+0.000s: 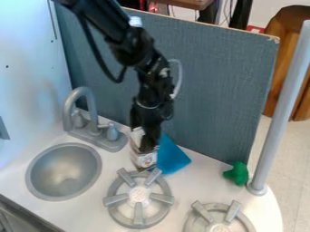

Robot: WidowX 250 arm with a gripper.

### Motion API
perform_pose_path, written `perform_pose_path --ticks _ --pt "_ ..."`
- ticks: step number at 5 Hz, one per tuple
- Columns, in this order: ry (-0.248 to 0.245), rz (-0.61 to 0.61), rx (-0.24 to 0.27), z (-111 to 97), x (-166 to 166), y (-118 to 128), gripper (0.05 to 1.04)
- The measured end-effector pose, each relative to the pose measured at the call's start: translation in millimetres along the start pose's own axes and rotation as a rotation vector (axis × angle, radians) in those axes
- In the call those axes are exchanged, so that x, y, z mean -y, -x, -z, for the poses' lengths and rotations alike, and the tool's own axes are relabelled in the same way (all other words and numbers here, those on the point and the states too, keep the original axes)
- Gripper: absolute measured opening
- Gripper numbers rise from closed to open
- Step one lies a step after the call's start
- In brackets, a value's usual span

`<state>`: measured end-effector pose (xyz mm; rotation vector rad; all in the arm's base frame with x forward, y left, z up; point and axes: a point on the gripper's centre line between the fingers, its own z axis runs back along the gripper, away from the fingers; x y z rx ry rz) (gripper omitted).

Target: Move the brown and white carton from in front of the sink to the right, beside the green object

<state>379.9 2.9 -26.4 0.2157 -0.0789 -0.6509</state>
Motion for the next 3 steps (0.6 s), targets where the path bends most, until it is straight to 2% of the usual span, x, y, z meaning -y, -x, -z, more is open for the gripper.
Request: perform_pose_path --ticks 1,2,3 --pt "0.002 0.036 -0.005 7 2 -39 0.847" --pt "0.004 0.062 -0.004 14 9 -65 0.847" --pt "0.014 0.089 0.010 20 15 -80 0.847"
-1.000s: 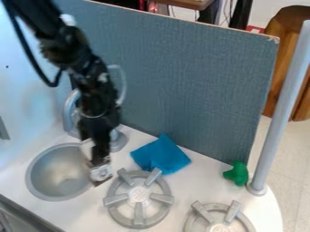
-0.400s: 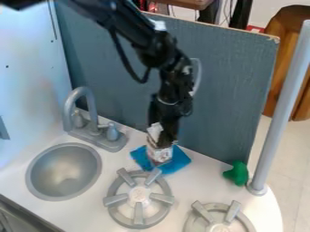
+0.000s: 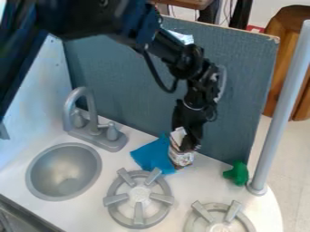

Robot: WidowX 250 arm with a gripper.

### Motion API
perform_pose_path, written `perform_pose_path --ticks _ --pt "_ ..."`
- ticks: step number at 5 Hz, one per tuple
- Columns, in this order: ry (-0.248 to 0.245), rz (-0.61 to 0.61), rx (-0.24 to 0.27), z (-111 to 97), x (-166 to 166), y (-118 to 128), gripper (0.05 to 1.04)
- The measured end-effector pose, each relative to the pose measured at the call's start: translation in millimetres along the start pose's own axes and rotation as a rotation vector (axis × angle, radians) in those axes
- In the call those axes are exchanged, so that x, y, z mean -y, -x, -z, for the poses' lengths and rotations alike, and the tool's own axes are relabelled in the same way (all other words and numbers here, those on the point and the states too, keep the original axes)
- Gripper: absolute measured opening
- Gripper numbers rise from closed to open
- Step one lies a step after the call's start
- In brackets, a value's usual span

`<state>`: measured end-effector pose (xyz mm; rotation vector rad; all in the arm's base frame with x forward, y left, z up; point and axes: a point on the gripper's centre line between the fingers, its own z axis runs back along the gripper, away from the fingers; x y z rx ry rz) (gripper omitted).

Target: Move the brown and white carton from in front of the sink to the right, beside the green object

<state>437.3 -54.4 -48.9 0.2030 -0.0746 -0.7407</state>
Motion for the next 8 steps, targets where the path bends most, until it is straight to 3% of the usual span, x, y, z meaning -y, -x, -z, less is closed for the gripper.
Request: perform_pose_path --ticks 1,2,4,5,6,7,8 --pt "0.004 0.023 0.032 -1 7 -10 0.847" --pt "0.024 0.059 0.035 11 21 -18 0.847" --pt "0.025 0.122 0.049 21 43 -38 0.847" --pt "0.013 0.135 0.084 21 49 -47 0.891" --pt "0.017 0.124 0.085 26 51 -43 1.009" --pt "0.029 0.133 0.081 29 55 -38 1.005" --pt "0.073 0.130 0.078 27 57 -26 1.004"
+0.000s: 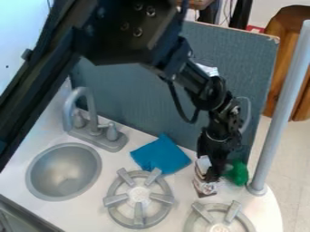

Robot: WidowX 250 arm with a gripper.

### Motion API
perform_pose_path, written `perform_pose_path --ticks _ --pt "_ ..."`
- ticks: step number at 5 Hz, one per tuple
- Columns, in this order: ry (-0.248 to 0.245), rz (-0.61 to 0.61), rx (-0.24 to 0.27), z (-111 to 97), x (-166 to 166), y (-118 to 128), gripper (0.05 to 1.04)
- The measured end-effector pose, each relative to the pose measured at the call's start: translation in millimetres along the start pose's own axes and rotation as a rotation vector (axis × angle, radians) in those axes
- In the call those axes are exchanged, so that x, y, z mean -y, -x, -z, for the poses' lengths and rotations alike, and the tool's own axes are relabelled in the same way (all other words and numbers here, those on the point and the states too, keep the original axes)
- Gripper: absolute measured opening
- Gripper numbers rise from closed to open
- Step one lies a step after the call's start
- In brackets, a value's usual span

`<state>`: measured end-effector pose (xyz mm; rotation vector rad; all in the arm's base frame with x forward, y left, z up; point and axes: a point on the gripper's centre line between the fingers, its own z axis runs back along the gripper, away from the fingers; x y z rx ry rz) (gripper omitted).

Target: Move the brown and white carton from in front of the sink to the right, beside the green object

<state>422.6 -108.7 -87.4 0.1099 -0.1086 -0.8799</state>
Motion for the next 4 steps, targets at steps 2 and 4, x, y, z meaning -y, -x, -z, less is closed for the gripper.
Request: perform_pose_path --ticks 2,4 --pt "0.032 -0.044 0.123 -65 -25 19 1.004" --pt "0.013 -0.078 0.134 -121 -22 62 1.004"
